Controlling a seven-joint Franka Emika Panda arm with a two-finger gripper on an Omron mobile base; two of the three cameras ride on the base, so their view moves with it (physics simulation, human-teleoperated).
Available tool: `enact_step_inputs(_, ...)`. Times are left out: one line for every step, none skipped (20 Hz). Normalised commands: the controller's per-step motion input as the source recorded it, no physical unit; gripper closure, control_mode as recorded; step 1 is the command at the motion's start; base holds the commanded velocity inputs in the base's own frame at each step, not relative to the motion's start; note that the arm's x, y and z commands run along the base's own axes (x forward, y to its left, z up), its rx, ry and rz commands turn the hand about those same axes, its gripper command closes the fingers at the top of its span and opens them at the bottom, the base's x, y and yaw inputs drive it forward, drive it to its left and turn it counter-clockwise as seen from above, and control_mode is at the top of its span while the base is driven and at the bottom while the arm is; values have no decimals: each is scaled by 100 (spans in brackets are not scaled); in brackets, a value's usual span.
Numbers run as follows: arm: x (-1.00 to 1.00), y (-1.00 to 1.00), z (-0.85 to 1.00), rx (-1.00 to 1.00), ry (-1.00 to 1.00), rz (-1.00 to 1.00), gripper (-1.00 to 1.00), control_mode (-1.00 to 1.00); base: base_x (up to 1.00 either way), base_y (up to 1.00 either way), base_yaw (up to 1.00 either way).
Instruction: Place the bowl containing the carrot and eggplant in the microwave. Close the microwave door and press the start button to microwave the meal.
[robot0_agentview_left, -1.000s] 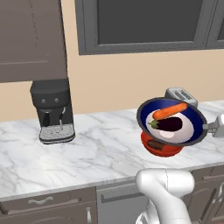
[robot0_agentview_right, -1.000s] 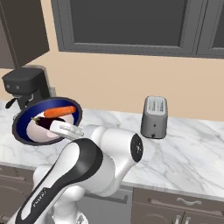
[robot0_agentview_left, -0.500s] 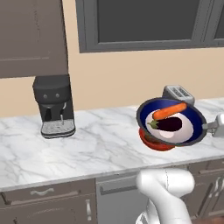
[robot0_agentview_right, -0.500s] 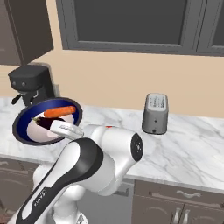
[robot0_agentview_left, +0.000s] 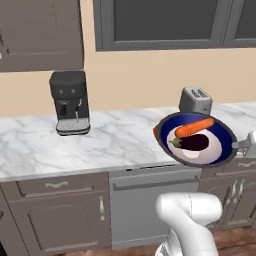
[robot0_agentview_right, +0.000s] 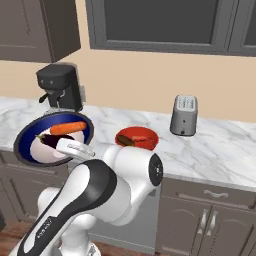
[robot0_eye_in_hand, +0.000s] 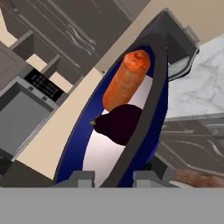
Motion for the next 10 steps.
enact_step_inputs(0,0,0,0,0,0,100,100,-21,0,27)
enact_step_inputs(0,0,0,0,0,0,100,100,-10,0,30)
enact_step_inputs(0,0,0,0,0,0,100,100,-1,0,32)
enact_step_inputs(0,0,0,0,0,0,100,100,0,0,34)
enact_step_inputs(0,0,0,0,0,0,100,100,0,0,35)
enact_step_inputs(0,0,0,0,0,0,100,100,0,0,35)
enact_step_inputs(0,0,0,0,0,0,100,100,0,0,35)
enact_step_inputs(0,0,0,0,0,0,100,100,0,-3,34)
enact_step_inputs(0,0,0,0,0,0,100,100,-5,-16,27)
enact_step_inputs(0,0,0,0,0,0,100,100,-9,-20,21)
